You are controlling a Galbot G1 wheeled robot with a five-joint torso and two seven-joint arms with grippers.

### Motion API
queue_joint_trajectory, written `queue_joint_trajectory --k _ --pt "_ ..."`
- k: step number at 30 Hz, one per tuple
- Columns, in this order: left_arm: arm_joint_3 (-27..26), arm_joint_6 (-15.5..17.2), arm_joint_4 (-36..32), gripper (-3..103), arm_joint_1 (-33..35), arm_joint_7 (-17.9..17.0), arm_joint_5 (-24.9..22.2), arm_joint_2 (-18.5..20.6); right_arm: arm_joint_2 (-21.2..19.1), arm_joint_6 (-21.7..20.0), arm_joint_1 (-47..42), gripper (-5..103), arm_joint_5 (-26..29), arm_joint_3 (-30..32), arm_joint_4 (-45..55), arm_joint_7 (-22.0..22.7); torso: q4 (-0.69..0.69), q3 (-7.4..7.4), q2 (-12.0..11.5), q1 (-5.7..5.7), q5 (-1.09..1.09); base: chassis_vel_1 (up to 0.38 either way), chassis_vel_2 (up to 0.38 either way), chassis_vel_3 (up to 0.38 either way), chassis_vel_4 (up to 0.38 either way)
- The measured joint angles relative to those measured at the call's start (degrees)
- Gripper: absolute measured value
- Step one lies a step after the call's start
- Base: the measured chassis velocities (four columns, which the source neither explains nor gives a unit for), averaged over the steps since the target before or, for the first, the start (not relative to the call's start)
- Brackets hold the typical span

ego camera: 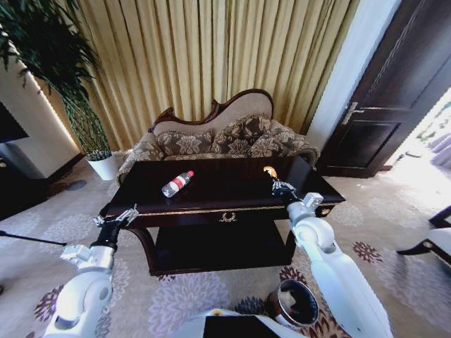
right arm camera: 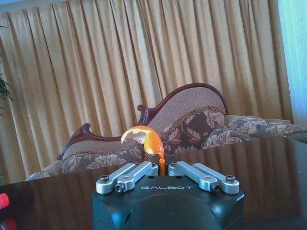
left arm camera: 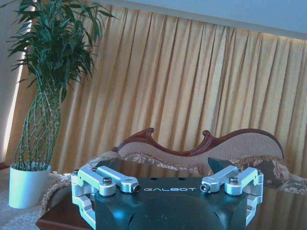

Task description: Move to the front of the table and place the trash on the table into the trash bin.

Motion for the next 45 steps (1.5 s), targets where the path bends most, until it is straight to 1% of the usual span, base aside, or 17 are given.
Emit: queue_joint_trajectory --k 6,10,11,18,28,45 --pt "0.2 0.0 0.1 100 0.1 0.1 0.1 -0.1 0.0 0.1 -0.8 4 -0.1 0.3 0.6 -0.2 0.02 0.0 0.0 0.0 0.0 0.044 -0.038 -0.043 0.047" --pt "0.1 0.0 0.1 100 0.1 0.1 0.1 -0.1 0.0 0.1 -1.3 4 -0.1 0.3 0.9 -0.5 0.0 0.0 0.0 0.0 0.0 0.086 -0.077 -0.073 0.075" --pt "0.0 0.0 0.1 100 0.1 0.1 0.1 -0.1 0.0 0.1 -1.4 4 -0.1 0.2 1.1 -0.5 0.02 0.0 0.0 0.0 0.0 0.094 -0.09 -0.073 0.09" --pt "0.0 0.0 0.0 100 0.1 0.1 0.2 -0.1 0.0 0.1 -2.0 4 0.0 0.3 1.6 -0.7 0.01 0.0 0.0 0.0 0.0 0.095 -0.076 -0.086 0.098" --pt "0.7 0.0 -0.7 100 0.2 0.1 0.3 -0.3 0.2 0.1 -3.4 4 -0.3 1.4 2.4 -1.5 0.01 0.0 0.0 -0.01 0.0 0.121 -0.126 -0.114 0.115" --pt "0.4 -0.1 -1.4 100 0.6 0.1 0.3 -0.3 0.0 0.1 -4.0 4 -0.3 1.6 3.3 -1.7 0.01 0.0 0.0 -0.01 0.0 0.125 -0.122 -0.125 0.116"
